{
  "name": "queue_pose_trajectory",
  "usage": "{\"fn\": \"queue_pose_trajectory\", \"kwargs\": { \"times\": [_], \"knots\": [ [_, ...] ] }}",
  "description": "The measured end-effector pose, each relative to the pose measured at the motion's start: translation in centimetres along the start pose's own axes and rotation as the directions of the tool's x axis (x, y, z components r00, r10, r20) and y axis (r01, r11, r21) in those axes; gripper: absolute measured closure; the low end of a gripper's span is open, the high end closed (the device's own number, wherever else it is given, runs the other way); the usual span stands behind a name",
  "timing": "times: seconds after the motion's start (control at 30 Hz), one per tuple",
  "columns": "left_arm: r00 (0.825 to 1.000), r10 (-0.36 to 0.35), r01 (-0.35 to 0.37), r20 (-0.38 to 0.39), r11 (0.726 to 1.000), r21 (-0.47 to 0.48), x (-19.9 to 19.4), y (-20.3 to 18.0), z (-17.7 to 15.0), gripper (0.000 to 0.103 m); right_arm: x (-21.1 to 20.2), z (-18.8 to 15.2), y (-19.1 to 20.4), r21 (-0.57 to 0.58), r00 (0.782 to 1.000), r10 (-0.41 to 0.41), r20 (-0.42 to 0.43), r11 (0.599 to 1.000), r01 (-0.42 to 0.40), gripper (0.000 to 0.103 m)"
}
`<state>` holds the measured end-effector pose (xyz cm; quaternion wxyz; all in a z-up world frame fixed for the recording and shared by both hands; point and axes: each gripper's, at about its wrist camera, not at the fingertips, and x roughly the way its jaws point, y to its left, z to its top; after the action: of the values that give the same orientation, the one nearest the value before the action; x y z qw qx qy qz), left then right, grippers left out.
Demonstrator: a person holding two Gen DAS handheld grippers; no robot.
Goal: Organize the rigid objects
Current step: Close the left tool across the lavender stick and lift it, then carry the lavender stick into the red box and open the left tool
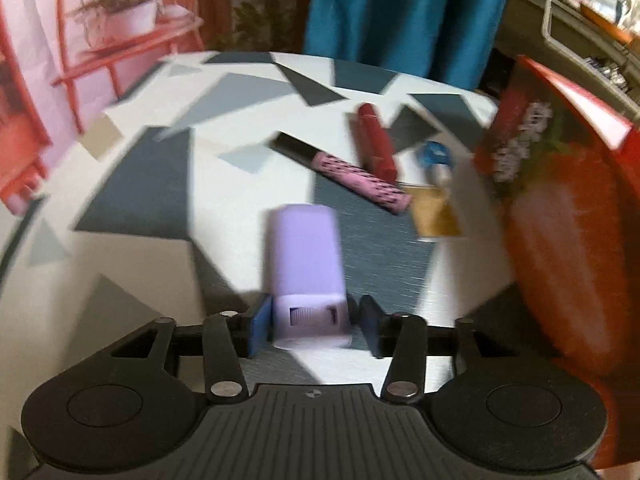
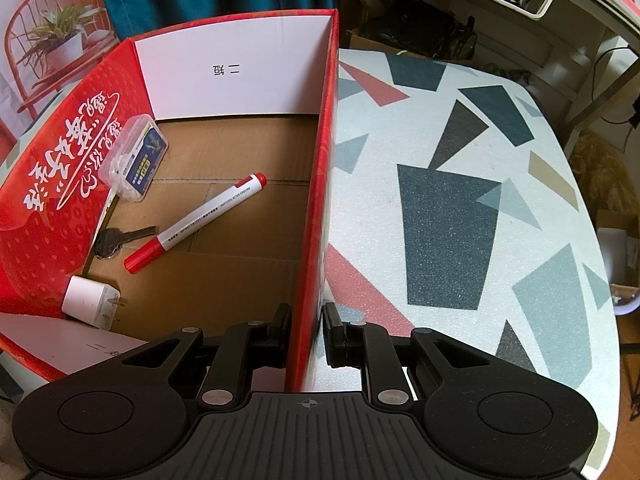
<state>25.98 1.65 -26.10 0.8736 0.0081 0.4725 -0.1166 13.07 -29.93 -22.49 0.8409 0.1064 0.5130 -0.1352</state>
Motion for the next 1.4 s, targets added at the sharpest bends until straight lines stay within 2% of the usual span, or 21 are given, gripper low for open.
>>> {"fn": "queue_pose_trajectory", "kwargs": {
  "times": [0.07, 0.1, 0.2, 0.27, 0.33, 0.37, 0.4, 0.47, 0.6, 0.67, 0.73, 0.8, 0.9, 1.03, 1.17, 1.4],
  "knots": [
    [0.997, -0.072, 0.071, -0.008, 0.997, -0.013, -0.1, -0.5, -0.3, 0.038, 0.0, -0.1, 0.0, 0.001, 1.0, 0.001, 0.001, 1.0, -0.001, 0.087],
    [0.994, -0.106, 0.106, -0.006, 0.994, -0.018, -0.2, -0.7, -0.4, 0.037, 0.0, -0.1, 0.1, 0.002, 1.0, 0.001, 0.001, 1.0, -0.001, 0.087],
    [0.975, -0.223, 0.223, -0.002, 0.975, -0.019, -0.3, -1.1, -1.0, 0.033, 0.1, -0.1, 0.1, 0.002, 1.0, 0.001, 0.001, 1.0, -0.001, 0.087],
    [0.979, -0.204, 0.203, 0.007, 0.979, 0.027, -0.5, -1.8, -1.3, 0.029, 0.1, -0.1, 0.1, 0.002, 1.0, 0.001, 0.001, 1.0, -0.001, 0.087],
    [0.987, -0.16, 0.158, 0.024, 0.984, 0.079, -0.7, -2.1, -1.4, 0.018, 0.0, -0.1, 0.1, 0.002, 1.0, 0.001, 0.002, 1.0, -0.001, 0.087],
    [0.99, -0.134, 0.13, 0.033, 0.986, 0.101, -0.8, -2.1, -1.3, 0.007, 0.0, -0.1, 0.1, 0.002, 1.0, 0.001, 0.002, 1.0, -0.001, 0.087],
    [0.993, -0.114, 0.108, 0.045, 0.987, 0.12, -0.8, -2.1, -1.2, 0.002, 0.0, -0.1, 0.1, 0.002, 1.0, 0.001, 0.002, 1.0, -0.001, 0.087],
    [0.993, -0.088, 0.071, 0.08, 0.978, 0.196, -0.7, -1.9, -0.9, 0.002, 0.0, -0.1, 0.1, 0.001, 1.0, 0.001, 0.002, 1.0, -0.001, 0.087],
    [0.989, -0.036, -0.025, 0.145, 0.918, 0.397, 0.2, -2.0, -0.4, 0.001, 0.0, -0.1, 0.1, 0.002, 1.0, 0.003, 0.001, 1.0, -0.003, 0.087],
    [0.99, -0.074, 0.009, 0.121, 0.881, 0.472, 0.4, -1.6, -0.3, 0.001, 0.1, -0.1, 0.1, 0.002, 1.0, 0.003, 0.001, 1.0, -0.003, 0.087],
    [0.99, -0.111, 0.051, 0.089, 0.863, 0.503, 0.8, -1.1, 0.0, 0.001, 0.1, -0.1, 0.1, 0.002, 1.0, 0.003, 0.001, 1.0, -0.003, 0.087],
    [0.989, -0.116, 0.053, 0.092, 0.86, 0.508, 1.0, -0.7, 0.1, 0.001, 0.1, -0.1, 0.1, 0.003, 1.0, 0.003, 0.001, 1.0, -0.003, 0.087],
    [0.989, -0.1, 0.034, 0.111, 0.874, 0.486, 1.6, -0.2, 0.7, 0.001, 0.1, -0.2, 0.1, 0.002, 1.0, 0.003, 0.001, 1.0, -0.003, 0.087],
    [0.987, -0.116, 0.051, 0.113, 0.886, 0.461, 2.1, -0.2, 1.0, 0.002, 0.1, -0.1, 0.1, 0.001, 1.0, 0.003, 0.001, 1.0, -0.003, 0.087],
    [0.987, -0.133, 0.077, 0.093, 0.888, 0.454, 2.4, -0.5, 0.9, 0.013, 0.2, -0.2, 0.2, -0.001, 1.0, 0.005, 0.001, 1.0, -0.005, 0.086],
    [0.987, -0.133, 0.081, 0.094, 0.902, 0.423, 1.7, -1.2, 0.8, 0.013, 0.2, -0.2, 0.2, -0.001, 1.0, 0.005, 0.0, 1.0, -0.005, 0.086]
  ]
}}
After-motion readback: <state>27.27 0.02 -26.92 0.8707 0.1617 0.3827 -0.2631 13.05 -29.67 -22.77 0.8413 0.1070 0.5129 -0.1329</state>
